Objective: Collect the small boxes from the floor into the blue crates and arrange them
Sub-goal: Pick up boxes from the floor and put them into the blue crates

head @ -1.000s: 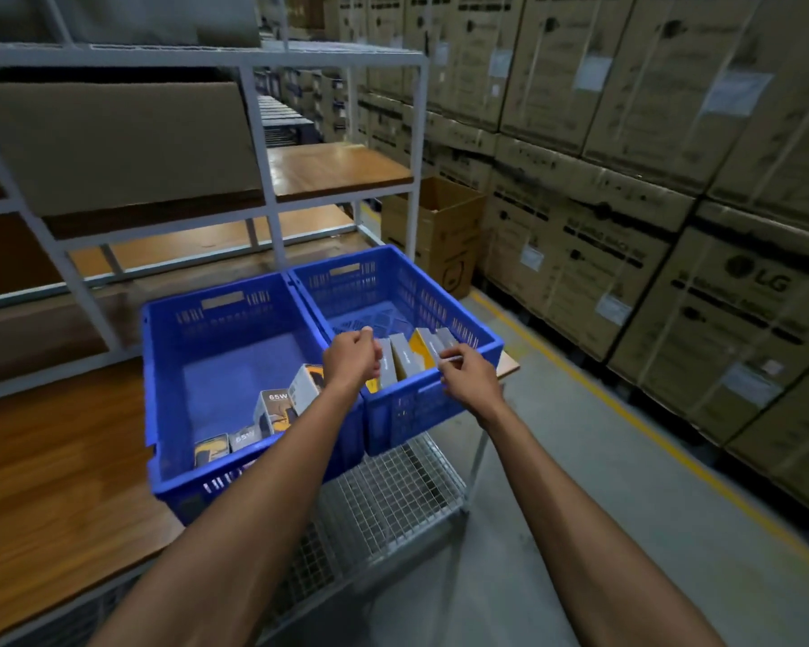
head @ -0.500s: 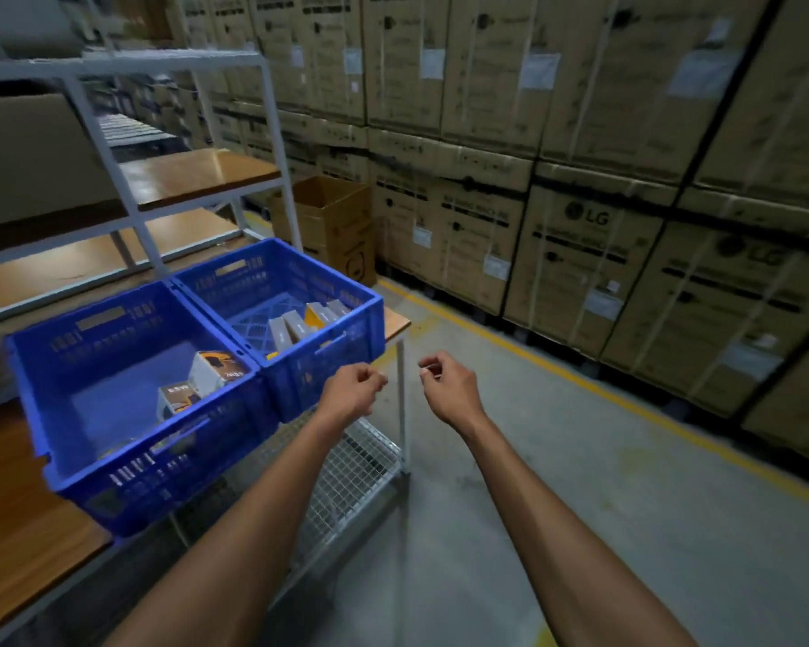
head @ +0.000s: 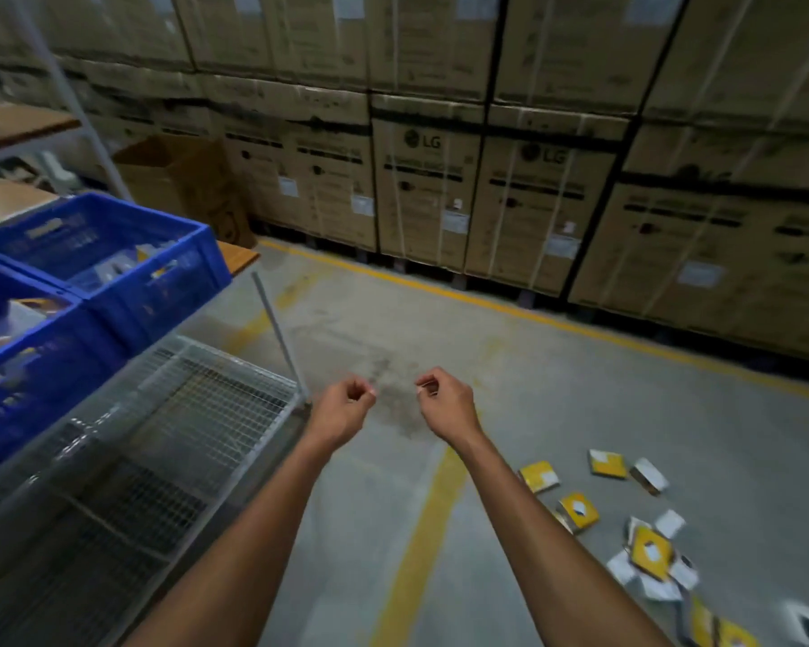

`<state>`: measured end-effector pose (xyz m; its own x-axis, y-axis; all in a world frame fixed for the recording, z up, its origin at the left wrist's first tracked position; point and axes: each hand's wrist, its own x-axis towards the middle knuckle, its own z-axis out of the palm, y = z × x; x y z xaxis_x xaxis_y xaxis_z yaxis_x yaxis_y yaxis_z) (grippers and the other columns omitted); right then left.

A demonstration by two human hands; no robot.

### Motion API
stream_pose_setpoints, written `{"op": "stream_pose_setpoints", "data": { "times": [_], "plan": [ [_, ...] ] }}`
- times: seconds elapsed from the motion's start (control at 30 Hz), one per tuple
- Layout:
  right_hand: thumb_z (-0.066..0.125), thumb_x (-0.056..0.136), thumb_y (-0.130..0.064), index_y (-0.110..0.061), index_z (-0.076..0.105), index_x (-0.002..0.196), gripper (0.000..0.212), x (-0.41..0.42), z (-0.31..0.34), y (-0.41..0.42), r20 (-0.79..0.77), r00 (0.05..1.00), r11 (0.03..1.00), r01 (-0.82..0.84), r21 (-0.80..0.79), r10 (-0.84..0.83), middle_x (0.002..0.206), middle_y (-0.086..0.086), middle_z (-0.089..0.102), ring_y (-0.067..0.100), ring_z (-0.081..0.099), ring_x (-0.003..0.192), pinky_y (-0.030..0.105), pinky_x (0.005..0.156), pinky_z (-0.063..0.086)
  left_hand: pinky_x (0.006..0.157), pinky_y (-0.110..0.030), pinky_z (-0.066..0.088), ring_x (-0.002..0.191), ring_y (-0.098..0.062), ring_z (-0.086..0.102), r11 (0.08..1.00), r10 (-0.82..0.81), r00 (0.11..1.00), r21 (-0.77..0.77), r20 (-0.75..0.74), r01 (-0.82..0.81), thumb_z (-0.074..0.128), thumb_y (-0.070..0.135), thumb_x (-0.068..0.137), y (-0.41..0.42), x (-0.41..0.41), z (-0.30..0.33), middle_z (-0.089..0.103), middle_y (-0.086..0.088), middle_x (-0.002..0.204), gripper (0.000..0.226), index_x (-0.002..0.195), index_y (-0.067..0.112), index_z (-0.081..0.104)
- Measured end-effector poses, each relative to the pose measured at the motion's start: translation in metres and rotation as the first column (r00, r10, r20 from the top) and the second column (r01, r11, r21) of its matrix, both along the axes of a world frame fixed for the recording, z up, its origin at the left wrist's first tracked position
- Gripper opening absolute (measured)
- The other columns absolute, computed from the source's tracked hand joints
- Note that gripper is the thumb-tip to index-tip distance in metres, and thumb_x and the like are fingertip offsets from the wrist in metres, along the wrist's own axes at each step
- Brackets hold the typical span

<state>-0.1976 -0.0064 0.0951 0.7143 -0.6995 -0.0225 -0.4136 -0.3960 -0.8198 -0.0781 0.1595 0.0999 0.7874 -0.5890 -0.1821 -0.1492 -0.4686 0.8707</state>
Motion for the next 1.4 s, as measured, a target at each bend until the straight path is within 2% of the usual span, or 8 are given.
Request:
{"op": "stream_pose_setpoints", "data": {
  "times": [0.2, 0.37, 0.5, 0.7, 0.83, 1.0, 1.23, 1.4],
  "plan": [
    [0.062, 0.093, -0.011, -0.015, 0.075, 0.103, 0.017, -0.137, -0.017, -0.009, -0.019, 0.991, 0.991, 0.135, -0.003, -0.135, 0.098, 0.002, 0.076, 0.016, 0.069, 0.087, 0.028, 0.085, 0.054, 0.082, -0.052, 0.062, 0.086, -0.024, 0.072, 0.992, -0.121, 0.992, 0.047, 0.042, 0.119, 0.06, 0.063, 0.073, -0.015, -0.098, -0.017, 0.068, 0.01, 0.073, 0.021, 0.086, 0.049, 0.069],
    [0.062, 0.095, -0.01, -0.018, 0.074, 0.104, 0.017, -0.241, -0.021, 0.006, -0.012, 0.973, 0.973, 0.229, -0.011, -0.229, 0.096, 0.0, 0.075, 0.013, 0.066, 0.082, 0.022, 0.079, 0.051, 0.085, -0.052, 0.062, 0.09, -0.026, 0.072, 0.982, -0.186, 0.982, 0.045, 0.039, 0.185, 0.059, 0.064, 0.079, -0.011, -0.188, -0.008, 0.07, 0.007, 0.081, 0.037, 0.087, 0.029, 0.07],
    [0.062, 0.094, -0.011, -0.019, 0.074, 0.101, 0.016, -0.32, -0.02, 0.028, -0.003, 0.959, 0.959, 0.284, -0.028, -0.284, 0.093, -0.005, 0.074, 0.01, 0.066, 0.081, 0.017, 0.075, 0.047, 0.086, -0.051, 0.061, 0.082, -0.023, 0.069, 0.973, -0.23, 0.972, 0.015, 0.04, 0.23, 0.063, 0.044, 0.096, -0.007, -0.267, 0.001, 0.069, 0.004, 0.079, 0.022, 0.085, 0.025, 0.067],
    [0.061, 0.094, -0.012, -0.023, 0.073, 0.1, 0.017, -0.449, -0.014, 0.055, -0.038, 0.934, 0.935, 0.353, -0.033, -0.354, 0.089, -0.011, 0.07, 0.01, 0.066, 0.083, 0.012, 0.067, 0.048, 0.084, -0.054, 0.062, 0.085, -0.024, 0.071, 0.946, -0.324, 0.946, -0.006, -0.031, 0.324, 0.058, 0.06, 0.08, -0.006, -0.377, -0.014, 0.075, 0.002, 0.089, 0.034, 0.091, 0.03, 0.069],
    [0.063, 0.094, -0.013, -0.027, 0.07, 0.097, 0.016, -0.543, -0.013, 0.06, -0.041, 0.895, 0.896, 0.443, -0.029, -0.444, 0.088, -0.01, 0.071, 0.012, 0.069, 0.085, 0.028, 0.076, 0.055, 0.083, -0.052, 0.062, 0.087, -0.024, 0.071, 0.908, -0.418, 0.908, -0.002, -0.038, 0.418, 0.057, 0.055, 0.079, -0.016, -0.462, -0.011, 0.074, 0.005, 0.087, 0.029, 0.09, 0.031, 0.069],
    [0.061, 0.093, -0.011, -0.018, 0.074, 0.102, 0.018, -0.654, -0.019, 0.057, -0.06, 0.846, 0.848, 0.529, -0.014, -0.529, 0.096, -0.003, 0.075, 0.013, 0.067, 0.088, 0.028, 0.083, 0.053, 0.083, -0.047, 0.06, 0.083, -0.018, 0.068, 0.863, -0.506, 0.863, -0.002, -0.009, 0.506, 0.065, 0.044, 0.087, -0.031, -0.568, -0.007, 0.068, 0.009, 0.082, 0.016, 0.092, 0.031, 0.072],
    [0.062, 0.091, -0.013, -0.021, 0.075, 0.1, 0.018, -0.807, -0.036, 0.036, -0.088, 0.813, 0.817, 0.576, -0.031, -0.576, 0.089, -0.005, 0.074, 0.012, 0.065, 0.081, 0.02, 0.071, 0.044, 0.082, -0.048, 0.061, 0.079, -0.018, 0.068, 0.837, -0.547, 0.836, 0.05, 0.034, 0.545, 0.066, 0.028, 0.093, -0.065, -0.705, -0.024, 0.071, 0.006, 0.083, 0.006, 0.091, 0.025, 0.071],
    [0.058, 0.093, -0.01, -0.019, 0.076, 0.097, 0.02, -0.911, -0.04, 0.013, -0.083, 0.799, 0.803, 0.594, -0.051, -0.596, 0.089, -0.001, 0.074, 0.018, 0.067, 0.081, 0.031, 0.079, 0.054, 0.082, -0.045, 0.061, 0.081, -0.016, 0.066, 0.84, -0.542, 0.84, 0.05, 0.021, 0.54, 0.068, 0.028, 0.097, -0.088, -0.8, -0.033, 0.068, 0.006, 0.086, 0.004, 0.095, 0.025, 0.07]
  ]
}}
